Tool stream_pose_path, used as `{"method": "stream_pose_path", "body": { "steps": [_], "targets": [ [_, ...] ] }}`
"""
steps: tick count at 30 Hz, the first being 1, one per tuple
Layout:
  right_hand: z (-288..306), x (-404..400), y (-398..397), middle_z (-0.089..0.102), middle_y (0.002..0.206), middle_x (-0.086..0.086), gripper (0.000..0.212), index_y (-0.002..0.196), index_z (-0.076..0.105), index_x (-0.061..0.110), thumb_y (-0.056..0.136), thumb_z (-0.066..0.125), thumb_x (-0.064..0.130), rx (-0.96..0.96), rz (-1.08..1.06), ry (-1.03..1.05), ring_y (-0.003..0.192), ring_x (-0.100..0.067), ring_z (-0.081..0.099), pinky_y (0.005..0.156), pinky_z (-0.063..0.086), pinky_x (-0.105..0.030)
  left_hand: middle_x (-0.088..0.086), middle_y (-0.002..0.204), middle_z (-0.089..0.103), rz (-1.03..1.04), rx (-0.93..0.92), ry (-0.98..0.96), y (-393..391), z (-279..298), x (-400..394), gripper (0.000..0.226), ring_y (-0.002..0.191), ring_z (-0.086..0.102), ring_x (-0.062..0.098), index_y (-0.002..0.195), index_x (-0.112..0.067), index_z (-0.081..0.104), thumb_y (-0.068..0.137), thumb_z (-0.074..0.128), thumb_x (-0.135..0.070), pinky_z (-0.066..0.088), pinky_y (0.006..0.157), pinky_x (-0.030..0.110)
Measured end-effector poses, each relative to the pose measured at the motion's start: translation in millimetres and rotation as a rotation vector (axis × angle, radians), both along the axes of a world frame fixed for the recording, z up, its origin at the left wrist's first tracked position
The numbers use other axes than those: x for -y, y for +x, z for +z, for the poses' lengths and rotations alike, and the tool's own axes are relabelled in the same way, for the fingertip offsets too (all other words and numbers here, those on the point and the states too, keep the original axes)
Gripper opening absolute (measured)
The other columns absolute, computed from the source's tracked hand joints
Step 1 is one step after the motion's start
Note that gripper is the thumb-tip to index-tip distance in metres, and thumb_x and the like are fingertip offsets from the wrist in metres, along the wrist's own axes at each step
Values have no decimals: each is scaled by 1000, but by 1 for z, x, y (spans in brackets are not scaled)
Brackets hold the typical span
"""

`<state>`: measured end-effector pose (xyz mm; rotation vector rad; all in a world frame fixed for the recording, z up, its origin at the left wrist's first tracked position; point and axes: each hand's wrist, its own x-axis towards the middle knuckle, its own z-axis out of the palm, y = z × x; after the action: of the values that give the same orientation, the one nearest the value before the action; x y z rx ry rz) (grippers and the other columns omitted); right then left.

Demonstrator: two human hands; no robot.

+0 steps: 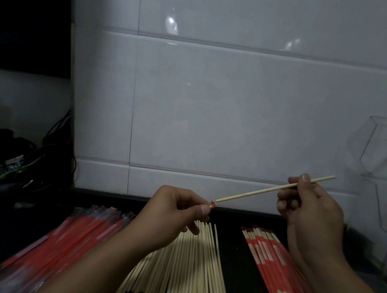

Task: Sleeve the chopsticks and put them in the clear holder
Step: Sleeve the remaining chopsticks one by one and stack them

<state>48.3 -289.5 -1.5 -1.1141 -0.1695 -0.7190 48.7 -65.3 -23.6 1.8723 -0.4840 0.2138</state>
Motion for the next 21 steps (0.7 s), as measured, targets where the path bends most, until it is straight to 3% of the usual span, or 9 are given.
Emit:
{"method": "stream_pose_path", "body": {
  "steps": [9,13,18,21],
  "targets": [
    [-6,-5,4,61,56,-2,28,83,64,10,102,48,23,-23,42,-76,48,-9,52,48,44,-21,-3,83,76,-18,-10,26,-2,1,1,12,69,71,14,98,-20,75,94,64,-22,50,60,19],
    [-9,-9,3,61,61,-3,25,87,68,8,99,52,22,-71,98,-204,51,-13,52,46,41,-22,-4,83,76,-29,-18,42,-3,0,4,13,68,71,13,99,-19,75,94,64,-24,49,59,19],
    [-16,-22,-6,66,69,-5,19,112,68,16,95,58,19,-145,224,-527,55,-18,56,52,45,-28,-3,82,76,-20,-25,52,-4,1,6,11,67,70,11,95,-21,74,94,64,-25,48,57,19],
    [-16,-25,-7,68,77,-12,44,128,48,33,95,57,5,-87,74,-514,56,-20,59,54,49,-31,-4,82,76,9,-5,48,-3,2,3,13,67,71,11,96,-20,74,94,64,-27,48,57,18]
  ]
}}
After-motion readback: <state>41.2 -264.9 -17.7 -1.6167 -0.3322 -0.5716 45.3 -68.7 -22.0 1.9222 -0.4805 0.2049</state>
